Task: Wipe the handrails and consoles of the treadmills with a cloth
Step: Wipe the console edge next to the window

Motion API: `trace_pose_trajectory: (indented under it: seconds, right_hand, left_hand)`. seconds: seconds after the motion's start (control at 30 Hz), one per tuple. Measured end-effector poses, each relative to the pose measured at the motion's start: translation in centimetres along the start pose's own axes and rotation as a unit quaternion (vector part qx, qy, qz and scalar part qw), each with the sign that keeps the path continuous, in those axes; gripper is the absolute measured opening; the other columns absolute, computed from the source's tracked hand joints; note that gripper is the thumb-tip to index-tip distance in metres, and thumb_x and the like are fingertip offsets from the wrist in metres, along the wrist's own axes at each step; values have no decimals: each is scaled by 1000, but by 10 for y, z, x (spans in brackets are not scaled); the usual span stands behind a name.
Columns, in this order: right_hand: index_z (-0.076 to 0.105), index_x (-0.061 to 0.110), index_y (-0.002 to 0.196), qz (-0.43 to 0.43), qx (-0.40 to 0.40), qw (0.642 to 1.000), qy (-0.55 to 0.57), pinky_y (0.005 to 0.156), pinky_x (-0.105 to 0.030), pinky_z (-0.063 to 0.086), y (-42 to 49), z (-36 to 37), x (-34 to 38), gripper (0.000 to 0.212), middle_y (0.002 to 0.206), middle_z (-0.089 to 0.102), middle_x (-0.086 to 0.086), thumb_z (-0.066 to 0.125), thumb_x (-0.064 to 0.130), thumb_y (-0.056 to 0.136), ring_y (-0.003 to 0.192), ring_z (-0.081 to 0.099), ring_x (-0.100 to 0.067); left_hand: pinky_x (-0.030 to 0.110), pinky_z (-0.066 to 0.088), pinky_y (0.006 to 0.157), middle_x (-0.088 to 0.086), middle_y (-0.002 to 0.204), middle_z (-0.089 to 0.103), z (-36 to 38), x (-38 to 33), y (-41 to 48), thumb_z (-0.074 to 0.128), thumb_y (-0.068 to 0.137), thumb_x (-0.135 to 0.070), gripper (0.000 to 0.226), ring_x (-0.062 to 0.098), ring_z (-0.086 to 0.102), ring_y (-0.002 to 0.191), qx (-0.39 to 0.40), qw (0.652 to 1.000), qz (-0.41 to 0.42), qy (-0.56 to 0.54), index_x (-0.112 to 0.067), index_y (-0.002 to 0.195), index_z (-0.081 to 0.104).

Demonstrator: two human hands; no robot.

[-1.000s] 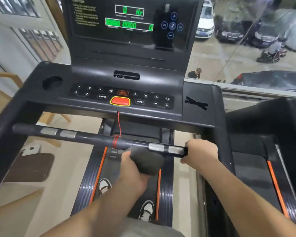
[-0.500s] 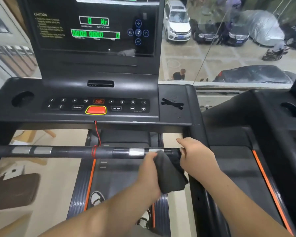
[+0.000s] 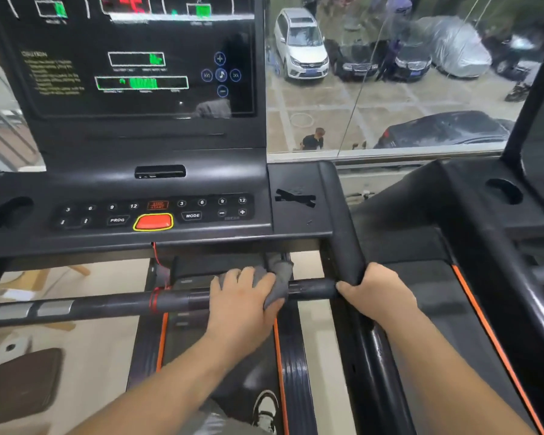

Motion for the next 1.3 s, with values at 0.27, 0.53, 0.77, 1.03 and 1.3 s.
trace_pose_trajectory:
  seconds: [0.27,0.53,0.77,1.03,1.3]
  right_hand:
    - [46,19,99,8,-15,1000,-23,75,-32,44,-6,-1,1,35,96,53,1,67,45,91,88,52,-25]
    - [49,18,88,18,-38,999,-10,54,-27,38,4,-4,4,26,80,58,3,70,33,85,66,53,-14]
    - [51,16,79,5,-25,1000,-4,57,-27,44,8,-7,6,20,73,57,3,68,26,79,63,53,-18]
    - [51,21,107,-13,-15,1000,23,81,-36,52,12,2,-21,56,105,62,3,72,63,78,103,63,-26]
    - [58,20,101,-8,-9,998,63,73,-32,54,22,-5,-12,40,97,66,2,76,40,70,91,67,-25]
  left_hand:
    - [45,44,81,3,111,57,4,-104,52,57,90,-45,31,32,55,102,-37,995,88,-26,-30,116,61]
    - [40,53,72,-5,104,60,-12,61,0,52,88,-56,32,28,61,95,-79,995,32,-45,-36,108,65]
    - [41,51,90,-2,118,64,-8,13,33,29,100,-66,50,29,58,113,22,996,-68,-49,-35,121,61]
    - [33,51,90,-18,101,73,-33,-49,35,45,101,-56,29,6,65,99,-27,886,-96,-452,-39,111,67]
    - [8,44,75,-21,103,68,-73,-41,83,57,102,-46,17,-10,62,95,-134,772,-133,-607,-36,116,60]
Point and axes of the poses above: each hand's wrist, its own y-axis towards the middle knuckle, its own z-axis out of the palm, x = y × z, the point moved 8 cm from there along y, towards the middle knuckle
